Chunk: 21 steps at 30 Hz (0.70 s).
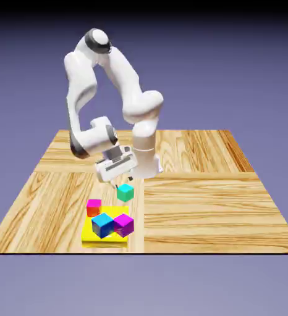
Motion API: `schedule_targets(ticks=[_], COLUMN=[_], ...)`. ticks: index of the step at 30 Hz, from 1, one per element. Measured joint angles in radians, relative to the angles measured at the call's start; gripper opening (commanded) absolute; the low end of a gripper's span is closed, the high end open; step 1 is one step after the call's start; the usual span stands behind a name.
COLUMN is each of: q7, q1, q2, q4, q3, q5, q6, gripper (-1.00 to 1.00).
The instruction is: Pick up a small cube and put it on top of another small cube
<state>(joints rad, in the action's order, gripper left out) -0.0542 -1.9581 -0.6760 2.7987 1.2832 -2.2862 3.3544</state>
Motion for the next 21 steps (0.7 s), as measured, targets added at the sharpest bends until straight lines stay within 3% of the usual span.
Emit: schedule_targets(ticks=[6, 7, 21], q7=[-0.055, -0.059, 0.051], q1=[0.217, 0.232, -0.203], q2=[0.065, 0.069, -0.061], q4=[-0.013, -0.014, 0.012], q3=[-0.185, -0.197, 0.172], q5=[0.034, 0.036, -0.031], q6=[-0.139, -0.148, 0.129], gripper=[0.00, -1.00, -1.00])
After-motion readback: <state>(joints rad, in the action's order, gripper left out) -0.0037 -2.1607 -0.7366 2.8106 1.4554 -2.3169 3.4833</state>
